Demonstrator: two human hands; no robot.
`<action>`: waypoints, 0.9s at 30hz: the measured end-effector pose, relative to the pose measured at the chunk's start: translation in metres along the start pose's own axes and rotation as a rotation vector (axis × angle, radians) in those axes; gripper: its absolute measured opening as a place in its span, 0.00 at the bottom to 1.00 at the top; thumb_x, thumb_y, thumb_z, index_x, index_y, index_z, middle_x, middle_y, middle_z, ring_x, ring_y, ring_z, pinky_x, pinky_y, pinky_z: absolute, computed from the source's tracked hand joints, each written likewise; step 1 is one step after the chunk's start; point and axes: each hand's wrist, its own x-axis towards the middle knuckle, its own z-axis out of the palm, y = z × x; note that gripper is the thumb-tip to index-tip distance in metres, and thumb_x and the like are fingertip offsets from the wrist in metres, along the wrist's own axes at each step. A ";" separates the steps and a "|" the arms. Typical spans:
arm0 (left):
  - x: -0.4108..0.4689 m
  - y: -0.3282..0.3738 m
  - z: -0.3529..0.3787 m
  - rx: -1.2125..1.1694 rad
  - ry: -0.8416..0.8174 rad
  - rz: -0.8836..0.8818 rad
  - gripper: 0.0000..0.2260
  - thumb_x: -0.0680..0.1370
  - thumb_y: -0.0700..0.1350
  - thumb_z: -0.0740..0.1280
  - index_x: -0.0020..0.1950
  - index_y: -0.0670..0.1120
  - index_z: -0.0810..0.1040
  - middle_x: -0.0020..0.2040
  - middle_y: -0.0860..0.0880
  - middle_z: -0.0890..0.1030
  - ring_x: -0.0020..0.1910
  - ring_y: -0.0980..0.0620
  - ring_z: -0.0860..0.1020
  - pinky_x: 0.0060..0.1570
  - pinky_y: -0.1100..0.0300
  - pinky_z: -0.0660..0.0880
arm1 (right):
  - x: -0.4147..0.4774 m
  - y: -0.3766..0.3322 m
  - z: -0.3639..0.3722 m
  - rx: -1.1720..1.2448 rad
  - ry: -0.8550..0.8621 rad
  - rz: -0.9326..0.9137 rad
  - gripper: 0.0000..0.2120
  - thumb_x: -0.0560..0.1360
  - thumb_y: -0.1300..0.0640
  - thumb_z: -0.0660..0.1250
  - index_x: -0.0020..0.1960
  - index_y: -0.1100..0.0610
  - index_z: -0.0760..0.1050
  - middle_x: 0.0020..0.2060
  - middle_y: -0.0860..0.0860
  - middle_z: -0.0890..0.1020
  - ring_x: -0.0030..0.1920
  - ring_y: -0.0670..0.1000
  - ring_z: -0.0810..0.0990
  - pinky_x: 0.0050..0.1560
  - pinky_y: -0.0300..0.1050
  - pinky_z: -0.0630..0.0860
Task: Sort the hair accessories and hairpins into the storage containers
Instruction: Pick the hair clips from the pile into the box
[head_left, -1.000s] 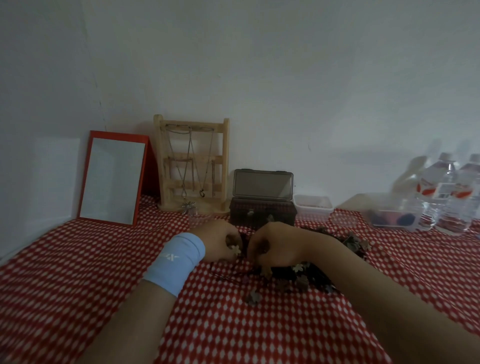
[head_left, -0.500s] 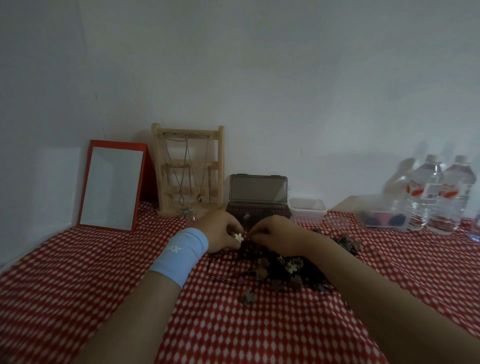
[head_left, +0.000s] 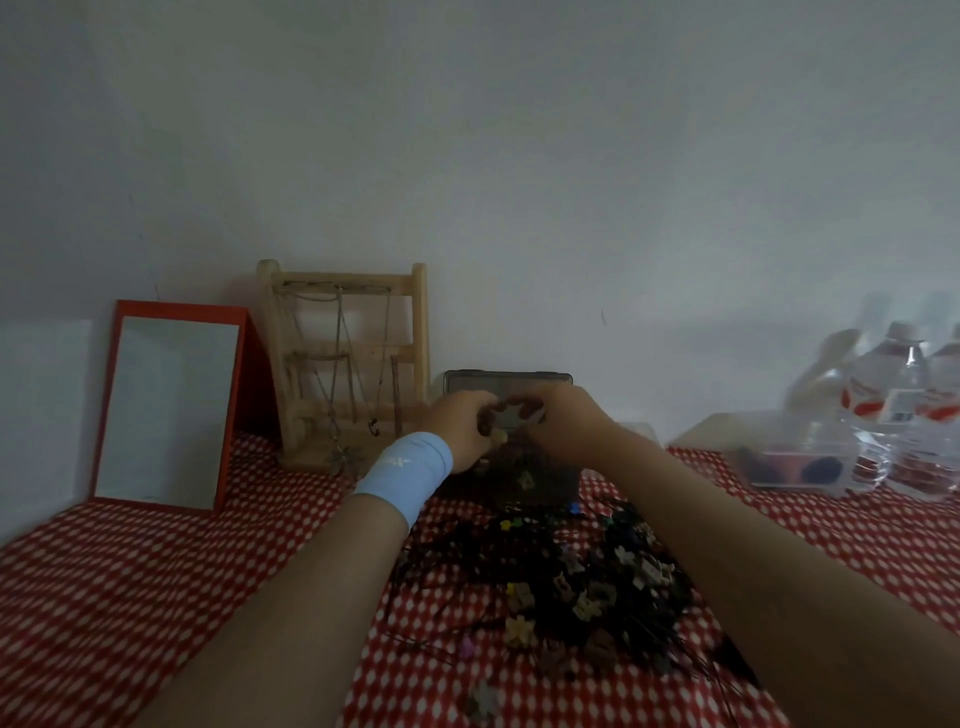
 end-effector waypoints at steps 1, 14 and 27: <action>0.001 -0.001 0.001 0.007 -0.024 0.003 0.17 0.75 0.43 0.71 0.64 0.47 0.77 0.60 0.48 0.80 0.58 0.48 0.78 0.56 0.59 0.73 | 0.001 0.002 0.001 -0.003 -0.006 -0.003 0.20 0.76 0.62 0.66 0.68 0.51 0.76 0.56 0.49 0.81 0.49 0.47 0.76 0.50 0.37 0.70; -0.088 0.004 -0.009 -0.055 -0.380 -0.006 0.07 0.75 0.51 0.71 0.52 0.52 0.80 0.44 0.54 0.82 0.42 0.56 0.81 0.46 0.61 0.78 | -0.068 -0.021 -0.003 -0.085 -0.560 -0.249 0.08 0.73 0.57 0.73 0.50 0.46 0.85 0.43 0.37 0.83 0.43 0.37 0.80 0.43 0.26 0.73; -0.127 0.026 0.024 0.011 -0.467 0.104 0.12 0.73 0.50 0.74 0.55 0.50 0.83 0.50 0.57 0.80 0.47 0.58 0.78 0.45 0.69 0.72 | -0.100 -0.013 0.012 -0.161 -0.477 -0.176 0.07 0.73 0.53 0.73 0.51 0.50 0.83 0.42 0.40 0.80 0.44 0.42 0.79 0.44 0.36 0.76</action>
